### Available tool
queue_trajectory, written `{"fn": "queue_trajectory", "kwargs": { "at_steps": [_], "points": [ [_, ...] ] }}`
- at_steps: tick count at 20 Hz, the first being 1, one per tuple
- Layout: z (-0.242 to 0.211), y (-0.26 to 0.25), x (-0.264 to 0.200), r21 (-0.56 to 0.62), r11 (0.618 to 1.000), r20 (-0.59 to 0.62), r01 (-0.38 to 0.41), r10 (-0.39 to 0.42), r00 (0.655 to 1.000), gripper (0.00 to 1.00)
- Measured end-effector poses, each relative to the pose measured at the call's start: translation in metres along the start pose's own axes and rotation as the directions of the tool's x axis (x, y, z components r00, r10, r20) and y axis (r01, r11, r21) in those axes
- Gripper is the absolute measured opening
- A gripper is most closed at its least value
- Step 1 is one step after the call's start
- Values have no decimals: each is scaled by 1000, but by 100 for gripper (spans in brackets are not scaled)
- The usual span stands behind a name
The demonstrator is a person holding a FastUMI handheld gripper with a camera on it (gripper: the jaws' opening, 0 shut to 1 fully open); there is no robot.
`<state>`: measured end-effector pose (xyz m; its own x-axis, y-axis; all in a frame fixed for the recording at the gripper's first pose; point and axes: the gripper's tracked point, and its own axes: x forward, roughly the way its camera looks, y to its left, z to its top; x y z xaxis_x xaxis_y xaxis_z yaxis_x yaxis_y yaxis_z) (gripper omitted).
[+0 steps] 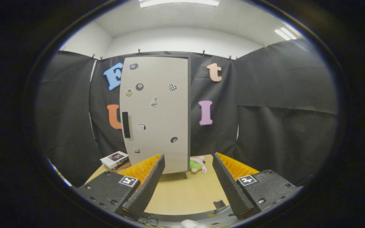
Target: Open the shoe cabinet door, grab the shoes and put them into the shoe cabinet, then close the shoe cabinet door.
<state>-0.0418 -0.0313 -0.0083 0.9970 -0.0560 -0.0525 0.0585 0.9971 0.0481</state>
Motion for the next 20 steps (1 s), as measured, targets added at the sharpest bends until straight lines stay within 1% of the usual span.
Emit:
{"fn": "queue_trajectory", "kwargs": {
  "at_steps": [20],
  "points": [
    [-1, 1, 8, -7, 1000, -7, -5, 5, 1000, 99]
  ]
}}
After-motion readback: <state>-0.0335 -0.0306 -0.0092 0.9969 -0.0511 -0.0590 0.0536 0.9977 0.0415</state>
